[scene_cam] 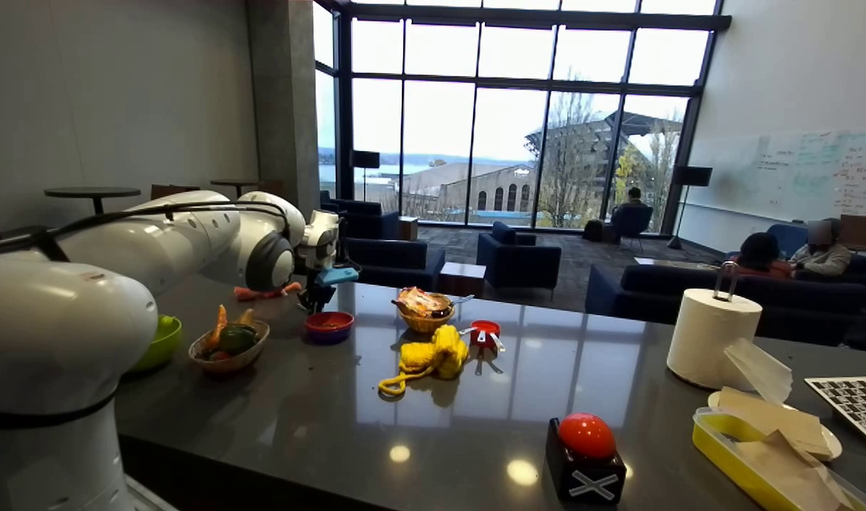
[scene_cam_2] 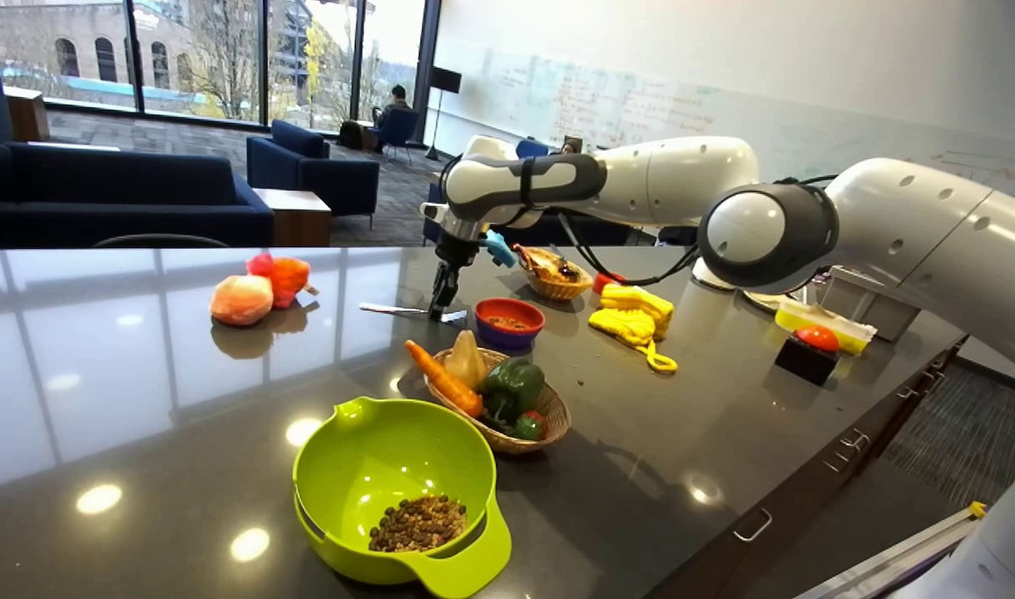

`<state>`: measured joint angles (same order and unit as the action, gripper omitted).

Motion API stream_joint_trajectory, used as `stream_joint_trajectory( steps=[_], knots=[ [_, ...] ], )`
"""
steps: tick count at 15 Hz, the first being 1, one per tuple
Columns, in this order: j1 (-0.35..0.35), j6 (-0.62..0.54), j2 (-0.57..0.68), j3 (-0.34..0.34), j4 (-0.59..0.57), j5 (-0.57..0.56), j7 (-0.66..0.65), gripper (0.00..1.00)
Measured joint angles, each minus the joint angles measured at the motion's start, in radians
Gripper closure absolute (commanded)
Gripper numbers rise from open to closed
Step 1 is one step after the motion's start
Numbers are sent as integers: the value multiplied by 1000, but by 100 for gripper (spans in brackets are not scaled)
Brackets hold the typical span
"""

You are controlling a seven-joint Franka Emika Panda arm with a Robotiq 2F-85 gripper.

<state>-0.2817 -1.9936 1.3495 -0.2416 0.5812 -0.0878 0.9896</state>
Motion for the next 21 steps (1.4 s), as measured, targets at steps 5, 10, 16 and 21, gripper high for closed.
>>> stream_joint_trajectory(
  steps=[5,10,16,21],
  knots=[
    [-6,39,-14,6,-41,-7,-25,93],
    [-31,153,-40,59,-150,-19,-75,93],
    [-30,216,-56,114,-214,-17,-120,52],
    [-29,192,-57,117,-208,15,-139,29]
  ],
)
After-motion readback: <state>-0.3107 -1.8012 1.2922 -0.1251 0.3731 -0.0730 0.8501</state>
